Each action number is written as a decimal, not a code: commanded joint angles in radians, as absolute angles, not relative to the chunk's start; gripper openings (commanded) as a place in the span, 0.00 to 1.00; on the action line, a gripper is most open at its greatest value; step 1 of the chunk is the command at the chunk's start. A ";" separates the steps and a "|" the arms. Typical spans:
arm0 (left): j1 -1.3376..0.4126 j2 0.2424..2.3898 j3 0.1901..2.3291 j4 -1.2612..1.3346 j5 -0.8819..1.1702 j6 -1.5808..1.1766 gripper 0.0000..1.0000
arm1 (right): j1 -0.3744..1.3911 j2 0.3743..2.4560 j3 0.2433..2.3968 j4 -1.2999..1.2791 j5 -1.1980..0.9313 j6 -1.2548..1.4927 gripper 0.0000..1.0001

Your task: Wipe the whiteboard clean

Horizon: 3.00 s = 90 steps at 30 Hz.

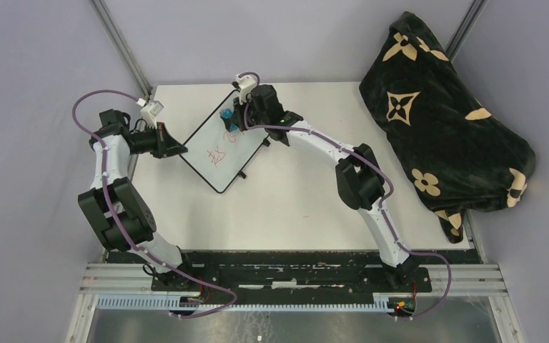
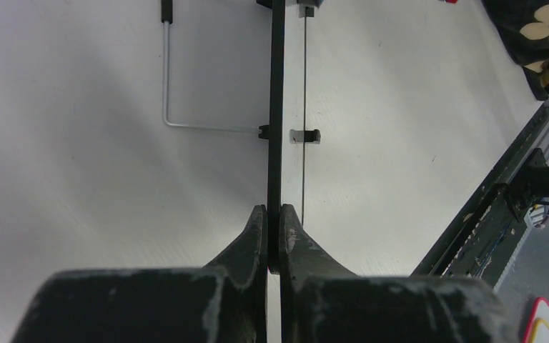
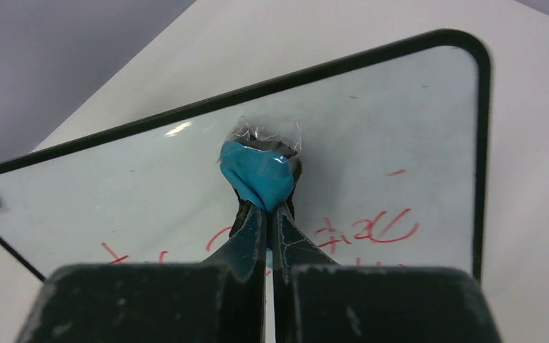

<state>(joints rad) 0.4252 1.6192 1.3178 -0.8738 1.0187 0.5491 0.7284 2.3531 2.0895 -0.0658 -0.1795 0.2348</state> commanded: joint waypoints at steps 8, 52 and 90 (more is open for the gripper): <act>0.408 1.611 1.329 -0.894 1.013 0.638 0.03 | 0.780 2.338 2.103 -0.055 -0.243 0.223 0.01; 0.398 1.623 1.379 -0.944 1.009 0.639 0.03 | 0.793 2.298 2.016 -0.050 -0.300 0.257 0.00; 0.390 1.609 1.377 -0.942 0.995 0.622 0.03 | 0.611 2.357 2.053 -0.074 -0.264 0.228 0.01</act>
